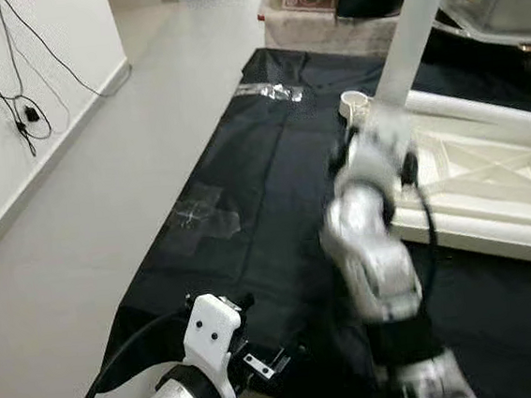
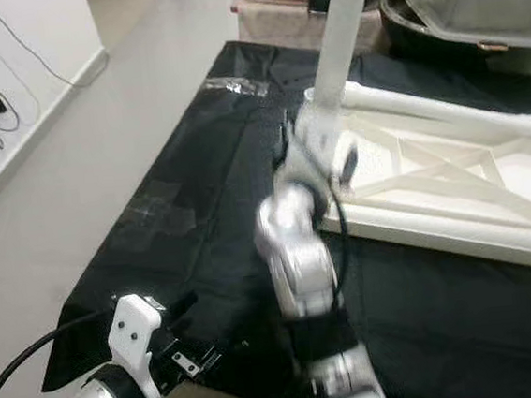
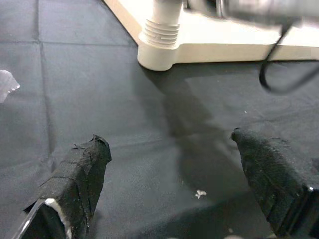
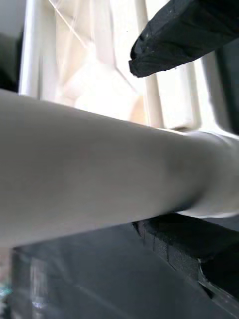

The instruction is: Building children table

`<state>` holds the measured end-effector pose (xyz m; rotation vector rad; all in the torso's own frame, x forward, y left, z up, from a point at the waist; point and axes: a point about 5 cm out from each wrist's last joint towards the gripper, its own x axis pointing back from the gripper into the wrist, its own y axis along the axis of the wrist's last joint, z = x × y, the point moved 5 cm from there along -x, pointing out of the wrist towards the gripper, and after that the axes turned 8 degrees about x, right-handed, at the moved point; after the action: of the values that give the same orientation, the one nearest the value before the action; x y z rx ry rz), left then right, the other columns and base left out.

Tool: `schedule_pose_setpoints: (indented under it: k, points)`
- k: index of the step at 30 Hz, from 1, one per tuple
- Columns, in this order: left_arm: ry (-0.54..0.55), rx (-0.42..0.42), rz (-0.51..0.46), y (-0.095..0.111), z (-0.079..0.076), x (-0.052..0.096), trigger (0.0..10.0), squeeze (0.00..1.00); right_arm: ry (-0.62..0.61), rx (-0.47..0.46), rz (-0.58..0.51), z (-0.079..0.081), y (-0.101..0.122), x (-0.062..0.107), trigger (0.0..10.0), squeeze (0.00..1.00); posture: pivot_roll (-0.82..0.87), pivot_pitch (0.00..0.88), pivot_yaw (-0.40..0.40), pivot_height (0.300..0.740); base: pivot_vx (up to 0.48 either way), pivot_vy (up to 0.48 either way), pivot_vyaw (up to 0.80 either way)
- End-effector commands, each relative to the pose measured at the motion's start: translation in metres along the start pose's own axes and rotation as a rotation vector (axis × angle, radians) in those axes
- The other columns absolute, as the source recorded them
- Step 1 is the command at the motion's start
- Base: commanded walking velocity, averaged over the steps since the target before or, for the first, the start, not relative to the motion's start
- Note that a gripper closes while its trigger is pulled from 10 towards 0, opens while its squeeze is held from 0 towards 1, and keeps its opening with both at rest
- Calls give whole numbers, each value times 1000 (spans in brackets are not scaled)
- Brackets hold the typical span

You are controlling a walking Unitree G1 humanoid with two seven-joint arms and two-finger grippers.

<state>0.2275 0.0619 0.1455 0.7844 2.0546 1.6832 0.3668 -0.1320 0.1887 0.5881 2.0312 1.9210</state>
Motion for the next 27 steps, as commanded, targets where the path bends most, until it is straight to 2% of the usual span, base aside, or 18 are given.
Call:
schedule_pose_setpoints:
  k: [1,11,15,18,20,22,24,25,27]
  points:
    - [-7,-5,17,-5,0,0,10000,0,63,-76,83,16,-12,18,10000,0,91,141,-54,740,0,0,0]
    - [-6,-13,21,-7,2,0,10000,0,223,-107,48,13,-9,20,10000,0,90,144,-52,740,0,0,0]
    - [-4,-14,21,-8,4,-1,10000,0,303,-102,45,13,-14,28,10000,0,89,144,-49,740,0,0,0]
    - [-2,-15,21,-8,5,-2,10000,0,344,-66,25,13,-16,32,10000,0,86,142,-49,740,0,0,0]
    - [21,-27,18,-8,9,-2,10000,0,405,2,-28,7,-18,38,10000,0,81,139,-47,740,0,0,0]
    - [21,-27,18,-8,9,-2,10000,0,405,2,-28,7,-18,38,10000,0,81,139,-47,740,0,0,0]
    - [80,-48,20,-9,17,-3,10000,0,485,76,-77,1,-23,46,10000,0,80,133,-48,740,0,0,0]
    - [80,-48,20,-9,17,-3,10000,0,485,76,-77,1,-23,46,10000,0,80,133,-48,740,0,0,0]
    - [169,-100,30,-12,28,-3,10000,0,560,140,-126,-5,-29,52,10000,0,78,125,-49,740,0,0,0]
